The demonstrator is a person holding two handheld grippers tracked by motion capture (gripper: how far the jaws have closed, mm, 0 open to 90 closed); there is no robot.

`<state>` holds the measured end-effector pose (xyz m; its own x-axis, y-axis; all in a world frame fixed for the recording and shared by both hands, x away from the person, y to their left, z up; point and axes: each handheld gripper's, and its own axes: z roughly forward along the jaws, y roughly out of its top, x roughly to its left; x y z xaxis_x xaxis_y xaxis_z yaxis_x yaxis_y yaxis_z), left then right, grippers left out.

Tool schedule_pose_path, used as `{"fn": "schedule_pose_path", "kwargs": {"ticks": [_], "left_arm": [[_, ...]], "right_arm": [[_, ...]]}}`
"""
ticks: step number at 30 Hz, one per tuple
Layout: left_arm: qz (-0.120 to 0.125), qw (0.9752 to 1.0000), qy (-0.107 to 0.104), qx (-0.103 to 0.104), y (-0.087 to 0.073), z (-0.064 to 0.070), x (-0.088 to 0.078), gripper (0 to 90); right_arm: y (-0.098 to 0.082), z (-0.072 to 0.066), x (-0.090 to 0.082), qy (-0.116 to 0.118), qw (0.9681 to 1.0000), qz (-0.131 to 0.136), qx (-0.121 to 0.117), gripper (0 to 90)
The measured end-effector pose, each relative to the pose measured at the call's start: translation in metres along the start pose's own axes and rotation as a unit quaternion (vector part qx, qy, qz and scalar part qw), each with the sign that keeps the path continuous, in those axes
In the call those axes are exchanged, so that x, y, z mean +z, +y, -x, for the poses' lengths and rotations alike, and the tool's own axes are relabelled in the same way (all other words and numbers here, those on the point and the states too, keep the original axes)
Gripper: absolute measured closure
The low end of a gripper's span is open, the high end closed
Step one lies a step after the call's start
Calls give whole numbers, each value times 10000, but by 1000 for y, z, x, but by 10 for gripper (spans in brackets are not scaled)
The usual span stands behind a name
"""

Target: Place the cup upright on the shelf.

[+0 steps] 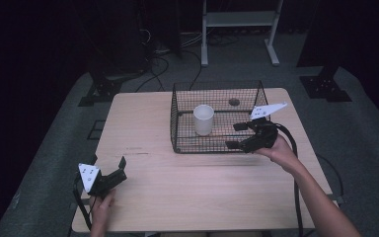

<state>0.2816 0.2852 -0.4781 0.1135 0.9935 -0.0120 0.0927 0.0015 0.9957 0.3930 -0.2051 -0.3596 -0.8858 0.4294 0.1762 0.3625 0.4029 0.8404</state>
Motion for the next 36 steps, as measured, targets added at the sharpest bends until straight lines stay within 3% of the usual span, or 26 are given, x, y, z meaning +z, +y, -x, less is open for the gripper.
{"fn": "schedule_pose_path", "kwargs": {"ticks": [10,36], "left_arm": [[-1,10000,-2,17,0,0,0,0],[-6,10000,-11,43,0,0,0,0]], "right_arm": [[-15,-4,-7,-54,9999,-98,-36,144],[-42,-13,-21,-99,9999,-29,22,144]]}}
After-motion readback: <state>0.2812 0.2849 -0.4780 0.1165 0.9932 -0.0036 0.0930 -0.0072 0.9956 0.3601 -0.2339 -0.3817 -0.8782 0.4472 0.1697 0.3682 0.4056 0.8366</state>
